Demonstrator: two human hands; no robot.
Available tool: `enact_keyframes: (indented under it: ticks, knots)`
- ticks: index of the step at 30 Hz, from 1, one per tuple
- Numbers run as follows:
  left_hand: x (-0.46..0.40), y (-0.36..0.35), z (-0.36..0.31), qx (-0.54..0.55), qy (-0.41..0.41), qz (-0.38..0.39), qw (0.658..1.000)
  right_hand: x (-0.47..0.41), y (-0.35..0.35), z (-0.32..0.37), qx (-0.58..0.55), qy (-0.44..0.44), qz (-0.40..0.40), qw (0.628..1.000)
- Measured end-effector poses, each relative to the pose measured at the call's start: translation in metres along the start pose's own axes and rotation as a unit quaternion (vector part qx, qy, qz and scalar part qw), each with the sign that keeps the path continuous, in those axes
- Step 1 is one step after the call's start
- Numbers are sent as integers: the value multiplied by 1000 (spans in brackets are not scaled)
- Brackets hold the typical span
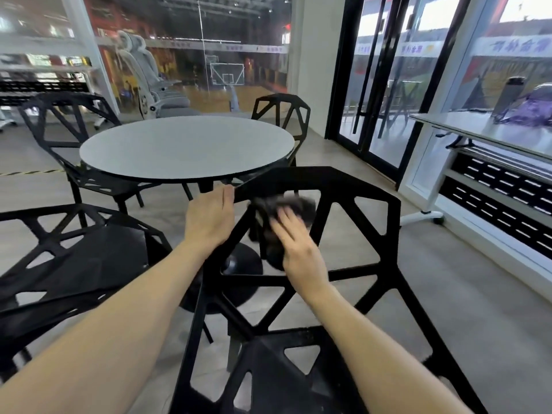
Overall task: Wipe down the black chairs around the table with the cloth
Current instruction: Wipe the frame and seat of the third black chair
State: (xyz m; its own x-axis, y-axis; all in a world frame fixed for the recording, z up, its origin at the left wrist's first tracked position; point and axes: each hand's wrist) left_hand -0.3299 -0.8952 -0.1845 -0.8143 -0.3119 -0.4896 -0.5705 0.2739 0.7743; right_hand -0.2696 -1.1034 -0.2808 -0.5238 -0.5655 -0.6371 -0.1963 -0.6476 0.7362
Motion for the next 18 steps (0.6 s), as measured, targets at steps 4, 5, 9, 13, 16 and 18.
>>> enact_keyframes:
  ticks: [4,5,9,13,16,18]
  knots:
    - [2,0,-4,-15,1,-5,1000,115,-14,-31,38,22,90,995]
    - [3,0,-4,-14,1,-3,1000,117,-10,-29,30,5,91,995]
    - [0,-3,0,-36,5,4,999,35,39,14,-12,-44,-31,998]
    - [-1,-3,1,-28,14,-5,999,-75,85,41,36,-20,-167,985]
    - [-2,-2,4,-12,11,-6,1000,-88,55,35,106,-32,-104,988]
    - [-2,-2,3,-11,5,5,1000,-37,17,18,89,-42,-49,994]
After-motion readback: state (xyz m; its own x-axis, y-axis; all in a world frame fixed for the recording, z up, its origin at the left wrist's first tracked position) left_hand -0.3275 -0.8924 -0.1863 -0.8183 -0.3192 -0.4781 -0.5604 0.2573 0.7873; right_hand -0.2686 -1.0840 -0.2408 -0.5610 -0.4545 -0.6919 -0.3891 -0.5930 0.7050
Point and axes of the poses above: each hand's wrist, its own x-axis away from the middle knuckle, its own y-axis out of the back of the hand, z = x × y, and after that the axes turned 7 degrees about z, right-handed
